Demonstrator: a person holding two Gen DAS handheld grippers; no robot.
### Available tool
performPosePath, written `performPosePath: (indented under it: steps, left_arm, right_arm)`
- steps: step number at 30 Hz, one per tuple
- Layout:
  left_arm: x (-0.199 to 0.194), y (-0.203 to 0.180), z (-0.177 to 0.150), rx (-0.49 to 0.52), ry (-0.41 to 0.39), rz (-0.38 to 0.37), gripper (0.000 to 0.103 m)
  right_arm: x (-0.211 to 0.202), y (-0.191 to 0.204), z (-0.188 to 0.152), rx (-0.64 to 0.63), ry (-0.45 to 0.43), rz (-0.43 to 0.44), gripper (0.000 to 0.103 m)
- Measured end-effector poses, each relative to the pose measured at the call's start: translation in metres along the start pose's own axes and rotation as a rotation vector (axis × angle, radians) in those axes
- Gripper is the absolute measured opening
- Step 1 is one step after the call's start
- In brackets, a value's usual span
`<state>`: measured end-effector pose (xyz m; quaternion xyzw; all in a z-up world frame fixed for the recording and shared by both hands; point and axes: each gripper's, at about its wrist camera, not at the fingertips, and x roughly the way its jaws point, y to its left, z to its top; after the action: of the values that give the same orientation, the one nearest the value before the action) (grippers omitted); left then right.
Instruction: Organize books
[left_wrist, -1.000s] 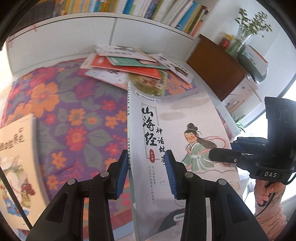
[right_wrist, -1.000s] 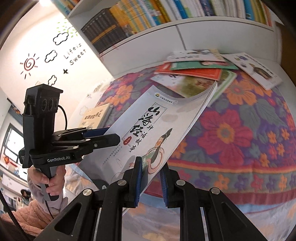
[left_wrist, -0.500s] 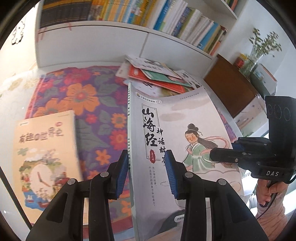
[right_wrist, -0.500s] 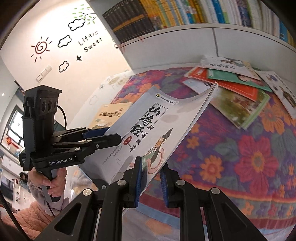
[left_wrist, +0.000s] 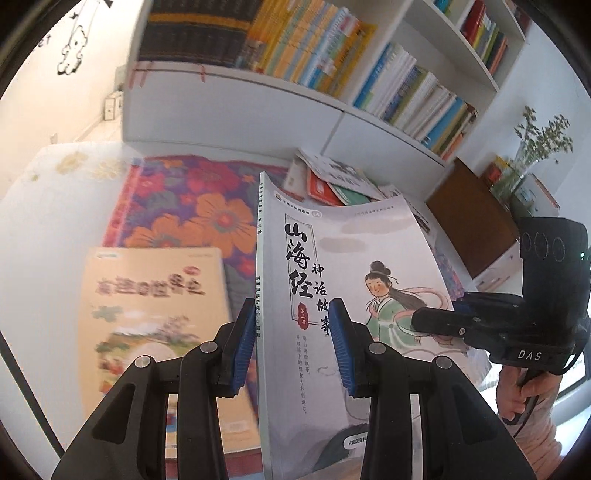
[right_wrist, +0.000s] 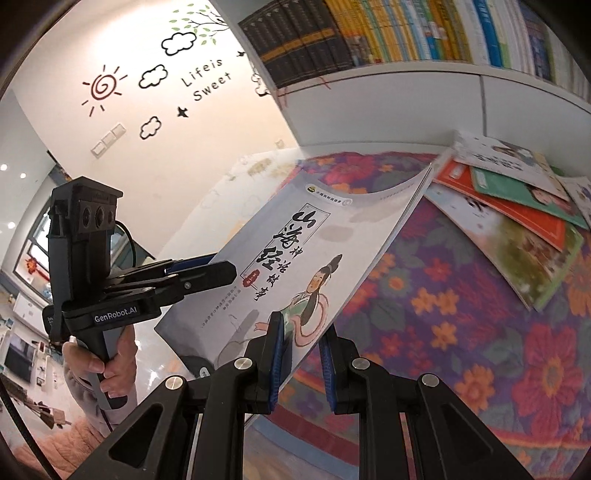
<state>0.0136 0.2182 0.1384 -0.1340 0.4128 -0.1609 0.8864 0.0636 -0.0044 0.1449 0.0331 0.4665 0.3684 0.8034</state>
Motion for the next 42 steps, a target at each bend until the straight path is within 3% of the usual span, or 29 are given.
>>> performPosePath:
  steps: [14, 25, 42]
  left_arm:
    - [-0.038, 0.085, -0.007, -0.101, -0.086, 0.108, 0.035]
    - [-0.010, 0.135, -0.029, -0.164, -0.008, 0.121, 0.035]
    - [0.011, 0.152, -0.048, -0.189, 0.069, 0.161, 0.035]
  right_arm:
    - [0.069, 0.056, 0.043, -0.096, 0.036, 0.113, 0.018]
    - [0.133, 0.062, 0.037, -0.090, 0.103, 0.123, 0.018]
    - [0.176, 0.050, 0.019, -0.032, 0.188, 0.129, 0.018]
